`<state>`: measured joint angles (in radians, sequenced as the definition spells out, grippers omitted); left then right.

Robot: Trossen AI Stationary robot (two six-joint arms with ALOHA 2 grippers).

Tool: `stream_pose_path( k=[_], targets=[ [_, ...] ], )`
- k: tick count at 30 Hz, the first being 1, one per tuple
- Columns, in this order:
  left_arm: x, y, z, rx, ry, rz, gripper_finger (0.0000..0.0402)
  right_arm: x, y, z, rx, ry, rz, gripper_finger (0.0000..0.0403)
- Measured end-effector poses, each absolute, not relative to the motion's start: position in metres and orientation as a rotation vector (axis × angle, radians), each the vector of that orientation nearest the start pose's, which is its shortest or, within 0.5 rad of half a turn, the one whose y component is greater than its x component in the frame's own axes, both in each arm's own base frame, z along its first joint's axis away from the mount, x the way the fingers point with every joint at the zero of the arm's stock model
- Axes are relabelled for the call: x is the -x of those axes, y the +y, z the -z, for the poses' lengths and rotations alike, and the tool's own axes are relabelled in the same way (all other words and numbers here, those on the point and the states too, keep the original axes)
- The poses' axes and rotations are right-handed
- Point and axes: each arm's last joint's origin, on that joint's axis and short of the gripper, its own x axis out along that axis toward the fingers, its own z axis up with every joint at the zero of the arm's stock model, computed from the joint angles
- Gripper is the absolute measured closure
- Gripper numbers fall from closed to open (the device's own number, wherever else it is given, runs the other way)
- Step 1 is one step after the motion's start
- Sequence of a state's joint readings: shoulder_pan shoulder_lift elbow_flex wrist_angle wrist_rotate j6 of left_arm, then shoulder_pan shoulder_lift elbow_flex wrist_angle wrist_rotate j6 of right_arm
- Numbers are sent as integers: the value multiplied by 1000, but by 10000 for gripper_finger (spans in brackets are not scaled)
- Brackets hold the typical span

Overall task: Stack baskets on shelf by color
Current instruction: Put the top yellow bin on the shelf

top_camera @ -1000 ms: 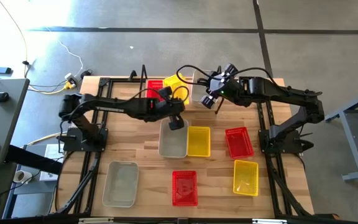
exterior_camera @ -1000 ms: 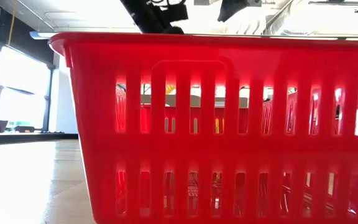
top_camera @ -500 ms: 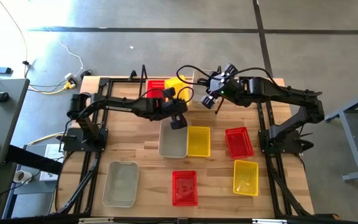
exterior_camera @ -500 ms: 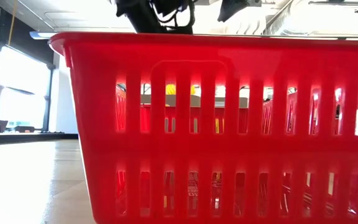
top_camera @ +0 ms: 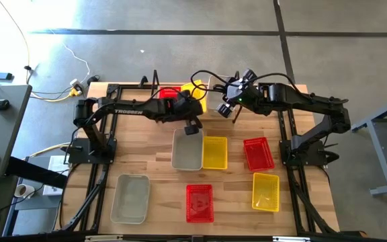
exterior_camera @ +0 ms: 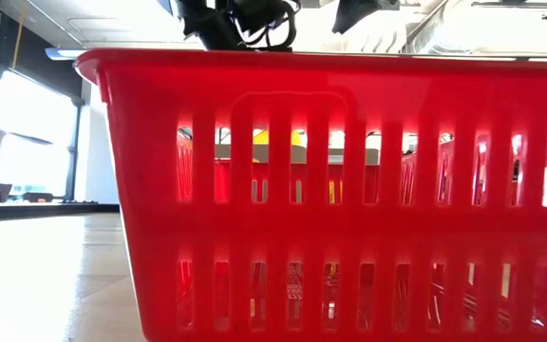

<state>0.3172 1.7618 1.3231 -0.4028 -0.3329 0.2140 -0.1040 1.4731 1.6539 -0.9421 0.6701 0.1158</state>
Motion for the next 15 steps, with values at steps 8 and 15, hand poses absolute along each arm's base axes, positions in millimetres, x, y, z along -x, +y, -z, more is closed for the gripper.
stream_pose_path(
  k=[8, 15],
  targets=[
    [-356, 127, -235, -196, 983, -485, 396, -287, -48, -407, 112, 704, 776, 304],
    [-358, 130, -229, -198, 1001, -458, 396, -287, -48, -407, 113, 704, 776, 304]
  ],
)
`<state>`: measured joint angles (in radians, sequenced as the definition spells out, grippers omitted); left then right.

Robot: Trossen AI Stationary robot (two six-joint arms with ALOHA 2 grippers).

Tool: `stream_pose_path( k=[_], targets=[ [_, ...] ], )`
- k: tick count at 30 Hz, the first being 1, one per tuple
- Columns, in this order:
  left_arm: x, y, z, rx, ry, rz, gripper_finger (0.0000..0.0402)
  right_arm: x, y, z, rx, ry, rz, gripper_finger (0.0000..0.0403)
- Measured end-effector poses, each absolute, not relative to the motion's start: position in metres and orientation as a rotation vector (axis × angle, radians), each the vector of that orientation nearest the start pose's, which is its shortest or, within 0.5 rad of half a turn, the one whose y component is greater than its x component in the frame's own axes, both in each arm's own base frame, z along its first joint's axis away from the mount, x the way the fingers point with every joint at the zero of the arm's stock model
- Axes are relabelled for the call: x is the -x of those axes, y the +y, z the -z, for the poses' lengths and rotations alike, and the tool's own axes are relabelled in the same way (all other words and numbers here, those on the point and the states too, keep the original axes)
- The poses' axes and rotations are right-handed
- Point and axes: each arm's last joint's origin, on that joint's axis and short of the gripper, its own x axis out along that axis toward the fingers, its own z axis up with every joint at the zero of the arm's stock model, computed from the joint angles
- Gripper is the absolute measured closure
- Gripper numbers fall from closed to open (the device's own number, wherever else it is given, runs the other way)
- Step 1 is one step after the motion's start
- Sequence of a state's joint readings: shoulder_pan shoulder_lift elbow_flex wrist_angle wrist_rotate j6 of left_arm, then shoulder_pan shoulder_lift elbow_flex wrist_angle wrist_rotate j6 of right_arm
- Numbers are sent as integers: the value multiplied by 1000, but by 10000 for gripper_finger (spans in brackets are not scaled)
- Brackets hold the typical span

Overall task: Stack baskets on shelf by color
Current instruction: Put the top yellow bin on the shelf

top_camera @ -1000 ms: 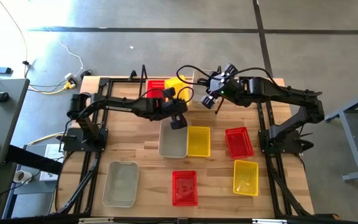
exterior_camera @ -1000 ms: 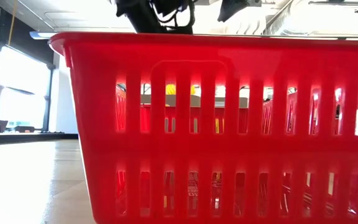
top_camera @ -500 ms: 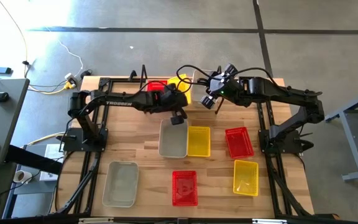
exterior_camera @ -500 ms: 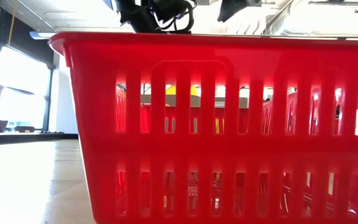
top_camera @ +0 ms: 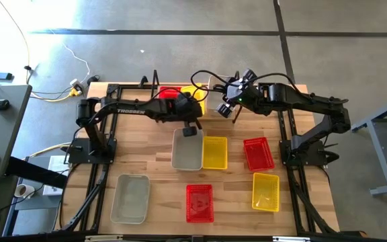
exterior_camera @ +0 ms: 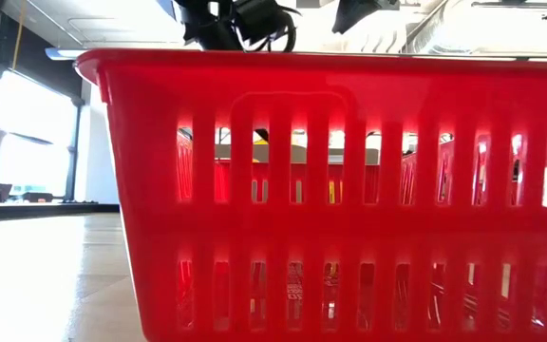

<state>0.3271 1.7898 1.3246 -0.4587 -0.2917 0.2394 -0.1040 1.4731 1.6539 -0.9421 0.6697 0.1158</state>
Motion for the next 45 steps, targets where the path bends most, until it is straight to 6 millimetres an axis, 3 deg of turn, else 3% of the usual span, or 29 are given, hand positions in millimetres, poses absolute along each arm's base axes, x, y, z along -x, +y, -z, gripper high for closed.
stream_pose_path(
  k=[17, 35, 45],
  targets=[
    [-357, 130, -228, -260, 1024, -399, 396, -287, -47, -407, 98, 705, 743, 304],
    [-353, 135, -226, -179, 1033, -381, 396, -287, -47, -407, 84, 699, 747, 304],
    [-352, 136, -226, -177, 1035, -385, 364, -288, -47, -407, 76, 700, 733, 304]
  ],
)
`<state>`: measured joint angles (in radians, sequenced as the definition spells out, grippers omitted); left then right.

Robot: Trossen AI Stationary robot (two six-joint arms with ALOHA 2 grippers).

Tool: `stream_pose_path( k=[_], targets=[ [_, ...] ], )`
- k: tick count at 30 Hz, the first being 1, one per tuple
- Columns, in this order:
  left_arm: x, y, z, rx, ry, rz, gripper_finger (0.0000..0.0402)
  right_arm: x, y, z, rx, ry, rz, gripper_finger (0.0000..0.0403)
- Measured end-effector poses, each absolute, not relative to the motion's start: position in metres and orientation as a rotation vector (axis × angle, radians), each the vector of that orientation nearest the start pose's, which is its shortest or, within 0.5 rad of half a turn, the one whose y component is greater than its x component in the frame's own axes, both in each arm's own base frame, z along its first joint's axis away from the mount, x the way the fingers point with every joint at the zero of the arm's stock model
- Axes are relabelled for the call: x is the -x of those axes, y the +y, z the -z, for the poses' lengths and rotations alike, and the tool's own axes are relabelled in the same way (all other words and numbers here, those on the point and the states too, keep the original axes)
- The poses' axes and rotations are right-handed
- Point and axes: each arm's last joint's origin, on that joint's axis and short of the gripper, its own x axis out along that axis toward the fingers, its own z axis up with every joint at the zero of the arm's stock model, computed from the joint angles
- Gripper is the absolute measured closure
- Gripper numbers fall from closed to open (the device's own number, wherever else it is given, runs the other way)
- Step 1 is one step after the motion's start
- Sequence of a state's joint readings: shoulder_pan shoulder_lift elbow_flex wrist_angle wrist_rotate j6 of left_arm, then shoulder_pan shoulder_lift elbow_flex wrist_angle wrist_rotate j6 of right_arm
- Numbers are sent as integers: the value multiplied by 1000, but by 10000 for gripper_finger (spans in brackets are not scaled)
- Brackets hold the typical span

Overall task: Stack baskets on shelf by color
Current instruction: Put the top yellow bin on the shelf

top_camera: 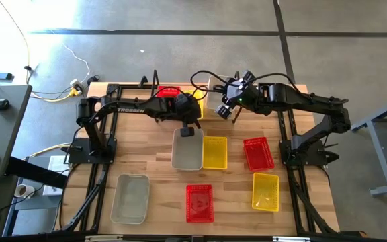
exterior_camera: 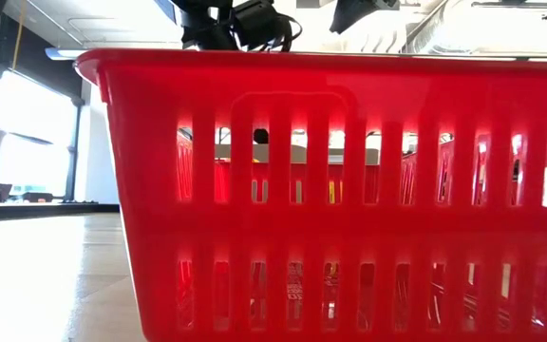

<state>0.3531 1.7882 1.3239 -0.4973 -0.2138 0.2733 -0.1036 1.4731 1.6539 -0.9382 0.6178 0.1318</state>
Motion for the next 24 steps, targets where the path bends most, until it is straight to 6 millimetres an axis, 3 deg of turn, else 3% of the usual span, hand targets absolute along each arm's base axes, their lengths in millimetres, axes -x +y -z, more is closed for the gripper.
stream_pose_path(
  k=[13, 20, 24],
  targets=[
    [-355, 136, -230, -181, 1019, -388, 348, -288, -47, -406, 73, 702, 722, 304],
    [-351, 127, -261, -160, 1101, -366, 348, -290, -45, -404, 43, 717, 647, 304],
    [-344, 117, -282, -154, 1065, -364, 348, -294, -44, -402, 59, 733, 605, 304]
  ],
)
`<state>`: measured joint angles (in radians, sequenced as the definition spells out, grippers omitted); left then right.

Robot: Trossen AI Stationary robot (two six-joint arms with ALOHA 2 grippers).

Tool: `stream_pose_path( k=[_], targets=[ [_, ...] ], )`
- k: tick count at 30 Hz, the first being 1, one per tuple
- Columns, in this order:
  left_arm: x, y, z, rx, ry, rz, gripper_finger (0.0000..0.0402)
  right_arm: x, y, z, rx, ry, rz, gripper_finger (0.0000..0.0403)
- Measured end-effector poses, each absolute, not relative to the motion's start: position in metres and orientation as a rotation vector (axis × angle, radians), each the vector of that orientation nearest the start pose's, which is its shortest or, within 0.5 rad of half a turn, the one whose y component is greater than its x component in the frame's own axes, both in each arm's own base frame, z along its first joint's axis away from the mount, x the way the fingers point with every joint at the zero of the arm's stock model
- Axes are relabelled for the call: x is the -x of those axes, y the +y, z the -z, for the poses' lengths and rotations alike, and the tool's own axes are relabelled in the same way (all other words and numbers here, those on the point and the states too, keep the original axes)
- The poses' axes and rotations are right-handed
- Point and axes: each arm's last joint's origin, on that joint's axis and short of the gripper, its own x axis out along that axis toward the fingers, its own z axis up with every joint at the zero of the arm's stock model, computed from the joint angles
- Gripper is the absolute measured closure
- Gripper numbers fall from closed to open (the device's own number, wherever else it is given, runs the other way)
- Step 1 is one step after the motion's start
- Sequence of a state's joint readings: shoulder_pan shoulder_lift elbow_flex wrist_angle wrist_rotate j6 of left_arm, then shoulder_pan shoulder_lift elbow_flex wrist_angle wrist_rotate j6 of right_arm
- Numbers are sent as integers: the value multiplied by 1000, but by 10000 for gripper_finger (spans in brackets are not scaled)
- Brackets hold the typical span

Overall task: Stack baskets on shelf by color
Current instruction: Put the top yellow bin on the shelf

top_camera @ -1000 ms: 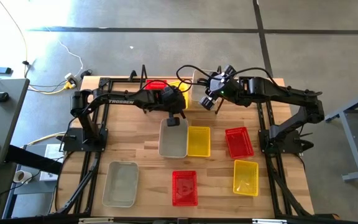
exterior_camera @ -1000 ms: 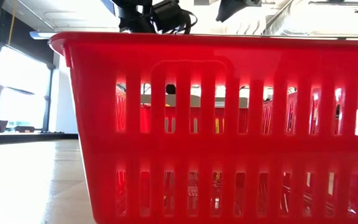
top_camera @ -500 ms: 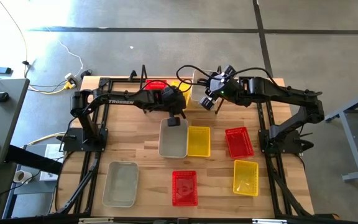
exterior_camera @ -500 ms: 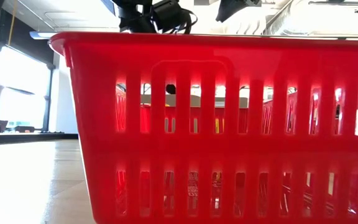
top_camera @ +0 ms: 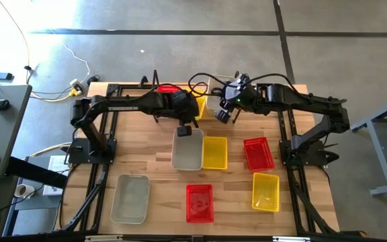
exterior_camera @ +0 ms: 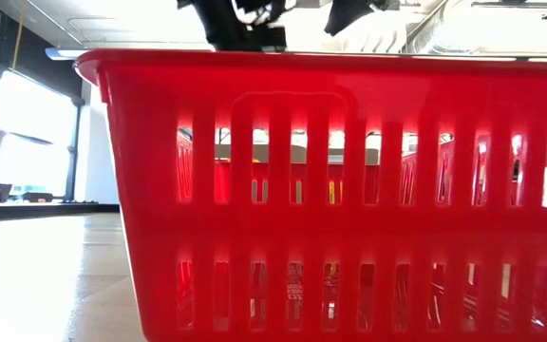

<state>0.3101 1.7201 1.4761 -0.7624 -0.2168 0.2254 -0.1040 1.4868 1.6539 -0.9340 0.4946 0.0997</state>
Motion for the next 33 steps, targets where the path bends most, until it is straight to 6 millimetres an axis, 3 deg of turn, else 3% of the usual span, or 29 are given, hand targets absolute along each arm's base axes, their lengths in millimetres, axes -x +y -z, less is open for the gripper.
stream_pose_path(
  k=[7, 12, 22, 33],
  targets=[
    [-311, 95, -320, -112, 973, -376, 348, -295, -45, -403, 61, 714, 597, 304],
    [-275, 80, -330, -44, 909, -407, 348, -303, -44, -397, 38, 731, 540, 304],
    [-223, 49, -307, 63, 755, -415, 348, -348, -51, -350, -22, 864, 409, 304],
    [-202, 30, -271, 80, 690, -378, 348, -394, -61, -300, -46, 900, 278, 304]
  ],
)
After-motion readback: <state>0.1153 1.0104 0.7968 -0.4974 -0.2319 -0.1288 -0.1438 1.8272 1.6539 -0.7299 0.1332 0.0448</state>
